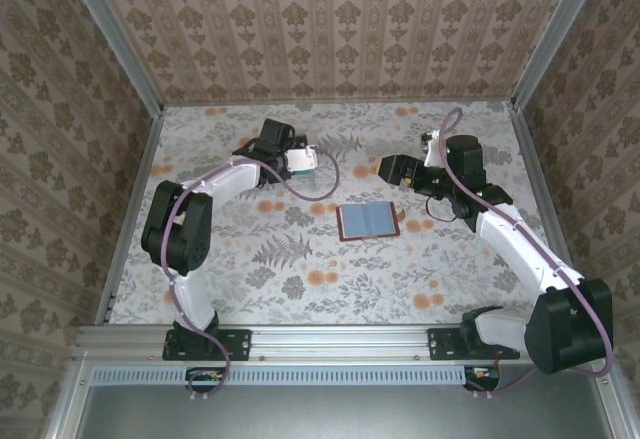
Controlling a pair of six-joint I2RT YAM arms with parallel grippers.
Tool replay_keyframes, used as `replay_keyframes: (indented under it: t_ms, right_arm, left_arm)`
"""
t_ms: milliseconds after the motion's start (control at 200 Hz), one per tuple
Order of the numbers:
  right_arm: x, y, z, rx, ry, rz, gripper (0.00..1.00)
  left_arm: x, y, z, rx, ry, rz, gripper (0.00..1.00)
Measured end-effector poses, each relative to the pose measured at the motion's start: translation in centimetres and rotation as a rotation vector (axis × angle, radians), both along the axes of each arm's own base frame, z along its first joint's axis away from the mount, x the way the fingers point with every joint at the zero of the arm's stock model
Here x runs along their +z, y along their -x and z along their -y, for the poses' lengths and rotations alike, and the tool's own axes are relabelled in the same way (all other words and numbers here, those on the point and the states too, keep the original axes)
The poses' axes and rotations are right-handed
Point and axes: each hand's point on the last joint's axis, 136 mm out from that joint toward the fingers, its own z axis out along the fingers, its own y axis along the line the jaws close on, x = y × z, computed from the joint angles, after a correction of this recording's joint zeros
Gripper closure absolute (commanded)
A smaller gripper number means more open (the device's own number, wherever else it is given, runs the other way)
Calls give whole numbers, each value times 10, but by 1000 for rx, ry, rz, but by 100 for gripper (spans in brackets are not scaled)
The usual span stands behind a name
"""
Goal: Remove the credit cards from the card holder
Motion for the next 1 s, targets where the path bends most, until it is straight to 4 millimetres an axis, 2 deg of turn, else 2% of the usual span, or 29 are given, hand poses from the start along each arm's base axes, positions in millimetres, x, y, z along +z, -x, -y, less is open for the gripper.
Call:
replay_keyframes:
  t_ms: [150,310,430,595,655,790,930,1000]
  right_arm:
    - [0,0,0,-1,-2,-2,0]
    - [0,0,0,-2,-1,-3,0]
    - [-1,1,0,-2,-1,-8,0]
    - [-6,3,1,-3,5,-31,0]
    - [-8,4,2,-6,10,-42,0]
    - [-16,6,6,-27,36,-67,0]
    - [-24,6,15,-64,84,-86,0]
    - [-26,6,23,-99,116,-88,0]
  left_arm:
    - [13,5,1,19,45,-3,66]
    - [52,12,0,62,140,41,63]
    - [81,29,-5,101,232,66,62]
    - [100,62,-17,187,367,53,54]
    - [106,75,-22,229,430,46,45]
    - [121,107,-36,338,605,33,1]
    - [138,133,-63,491,815,63,0]
    - [139,144,-79,577,900,86,0]
